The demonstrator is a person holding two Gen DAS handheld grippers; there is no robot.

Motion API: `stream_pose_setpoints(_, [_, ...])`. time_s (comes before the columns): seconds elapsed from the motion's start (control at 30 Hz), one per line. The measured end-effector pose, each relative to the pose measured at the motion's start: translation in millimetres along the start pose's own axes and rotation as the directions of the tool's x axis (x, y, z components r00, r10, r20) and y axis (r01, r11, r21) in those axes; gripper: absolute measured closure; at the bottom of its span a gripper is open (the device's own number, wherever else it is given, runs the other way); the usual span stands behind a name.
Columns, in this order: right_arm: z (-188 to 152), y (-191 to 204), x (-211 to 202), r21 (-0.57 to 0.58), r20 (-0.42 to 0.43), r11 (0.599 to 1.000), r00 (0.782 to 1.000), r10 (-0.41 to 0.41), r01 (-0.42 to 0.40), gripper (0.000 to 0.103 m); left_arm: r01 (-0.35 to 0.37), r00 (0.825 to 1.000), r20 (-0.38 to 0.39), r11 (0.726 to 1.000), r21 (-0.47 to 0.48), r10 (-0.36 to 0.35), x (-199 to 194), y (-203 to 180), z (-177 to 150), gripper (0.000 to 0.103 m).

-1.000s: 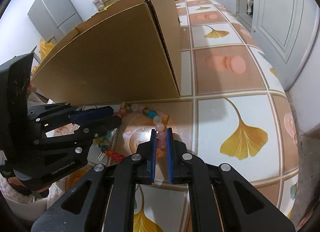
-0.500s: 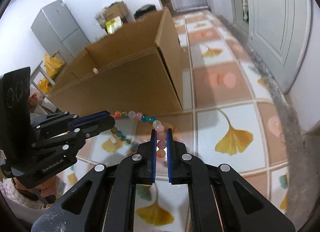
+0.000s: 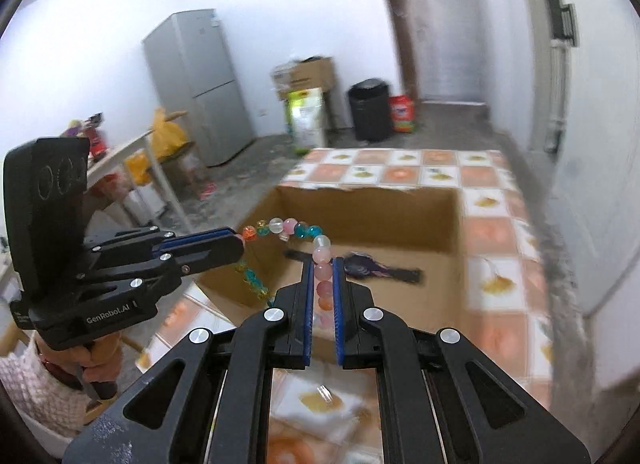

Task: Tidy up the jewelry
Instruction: 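Lift the bead bracelet with the right gripper and carry it into the box, then open the right gripper to drop the bracelet beside the watch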

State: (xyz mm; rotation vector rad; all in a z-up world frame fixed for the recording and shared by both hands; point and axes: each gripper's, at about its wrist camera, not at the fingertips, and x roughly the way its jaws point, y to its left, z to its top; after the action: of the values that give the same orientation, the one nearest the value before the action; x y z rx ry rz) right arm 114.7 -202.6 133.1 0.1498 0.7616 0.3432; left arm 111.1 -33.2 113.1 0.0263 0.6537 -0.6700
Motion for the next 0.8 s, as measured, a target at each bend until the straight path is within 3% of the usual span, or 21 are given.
stream_pose_setpoints(0.13, [18, -6, 62, 0.057, -0.141, 0.995, 0.986, 0.09, -0.083, 0.096, -0.045, 0.996, -0.083, 0.998, -0.044, 0.041, 20, 40, 3, 0.094])
stream_pose_setpoints(0.2, [19, -13, 97, 0.11, -0.234, 0.987, 0.963, 0.137, -0.113, 0.096, -0.09, 0.987, -0.14, 0.995, -0.047, 0.083, 34, 59, -1, 0.094])
stream_pose_setpoints(0.43, [6, -14, 178, 0.193, -0.475, 0.975, 0.859, 0.19, -0.109, 0.096, -0.148, 0.931, -0.333, 0.988, 0.032, 0.151, 86, 85, -19, 0.094])
stream_pose_setpoints(0.6, [4, -13, 201, 0.226, -0.562, 0.969, 0.8, 0.21, -0.096, 0.096, -0.167, 0.904, -0.383, 0.981, 0.099, 0.193, 100, 85, -20, 0.093])
stream_pose_setpoints(0.67, [0, -16, 211, 0.259, -0.598, 0.961, 0.765, 0.238, -0.097, 0.093, -0.183, 0.89, -0.4, 0.975, 0.129, 0.22, 105, 85, -22, 0.093])
stream_pose_setpoints(0.8, [0, -14, 215, 0.251, -0.602, 0.963, 0.764, 0.231, -0.093, 0.092, -0.212, 0.877, -0.406, 0.966, 0.149, 0.255, 112, 91, -21, 0.09])
